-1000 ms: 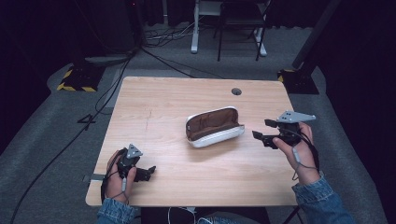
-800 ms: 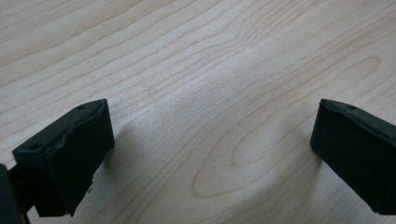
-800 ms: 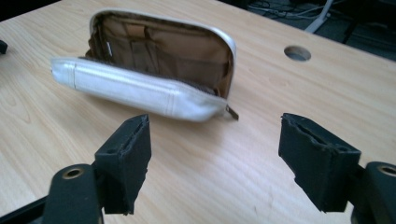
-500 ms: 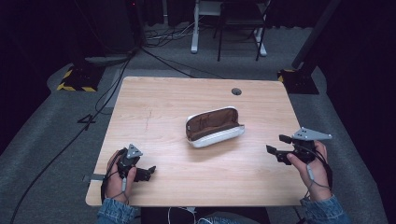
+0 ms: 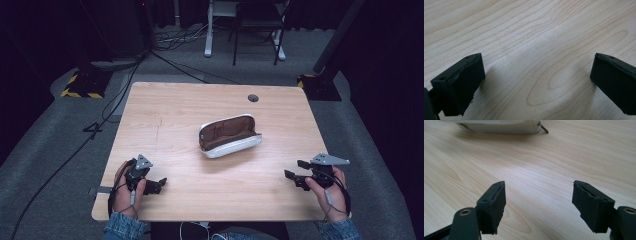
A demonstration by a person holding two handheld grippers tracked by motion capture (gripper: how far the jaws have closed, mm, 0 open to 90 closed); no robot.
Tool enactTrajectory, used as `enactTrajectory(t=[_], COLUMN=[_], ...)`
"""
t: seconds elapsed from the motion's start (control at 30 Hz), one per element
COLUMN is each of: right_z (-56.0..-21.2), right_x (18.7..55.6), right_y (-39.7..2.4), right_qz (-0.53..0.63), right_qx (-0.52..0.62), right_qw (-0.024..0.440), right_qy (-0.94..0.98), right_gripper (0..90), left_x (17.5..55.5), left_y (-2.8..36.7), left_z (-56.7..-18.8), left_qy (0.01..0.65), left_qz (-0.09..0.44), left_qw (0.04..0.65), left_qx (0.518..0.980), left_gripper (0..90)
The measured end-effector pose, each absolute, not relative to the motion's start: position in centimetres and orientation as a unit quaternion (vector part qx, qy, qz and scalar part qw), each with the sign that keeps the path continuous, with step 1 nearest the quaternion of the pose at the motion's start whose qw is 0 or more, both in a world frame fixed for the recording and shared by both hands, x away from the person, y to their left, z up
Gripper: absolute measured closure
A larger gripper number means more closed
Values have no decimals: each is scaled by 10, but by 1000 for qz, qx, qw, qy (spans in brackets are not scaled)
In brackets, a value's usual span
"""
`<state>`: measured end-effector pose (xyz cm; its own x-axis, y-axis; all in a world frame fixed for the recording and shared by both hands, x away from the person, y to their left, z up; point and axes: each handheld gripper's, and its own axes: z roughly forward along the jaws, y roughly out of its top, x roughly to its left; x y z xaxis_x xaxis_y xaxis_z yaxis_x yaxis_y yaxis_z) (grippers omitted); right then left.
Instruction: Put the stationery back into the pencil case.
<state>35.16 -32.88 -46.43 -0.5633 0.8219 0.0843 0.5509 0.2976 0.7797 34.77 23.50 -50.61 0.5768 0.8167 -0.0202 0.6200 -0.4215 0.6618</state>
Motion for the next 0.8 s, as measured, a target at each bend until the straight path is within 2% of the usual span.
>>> enactTrajectory(t=[0.5,0.63,0.8], right_z=[-495,-504,-505], right_x=[348,350,353], right_y=[-335,-334,-333], right_qz=[350,346,345], right_qx=[437,441,447], right_qw=[203,208,197], right_qy=[803,802,801], right_gripper=[230,142,104], left_x=[348,348,348], left_y=[235,235,235], left_z=[-506,-506,-506], left_qy=[433,433,432], left_qz=[155,155,154], left_qw=[318,318,317], left_qx=[829,829,830], left_gripper=[1,1,1])
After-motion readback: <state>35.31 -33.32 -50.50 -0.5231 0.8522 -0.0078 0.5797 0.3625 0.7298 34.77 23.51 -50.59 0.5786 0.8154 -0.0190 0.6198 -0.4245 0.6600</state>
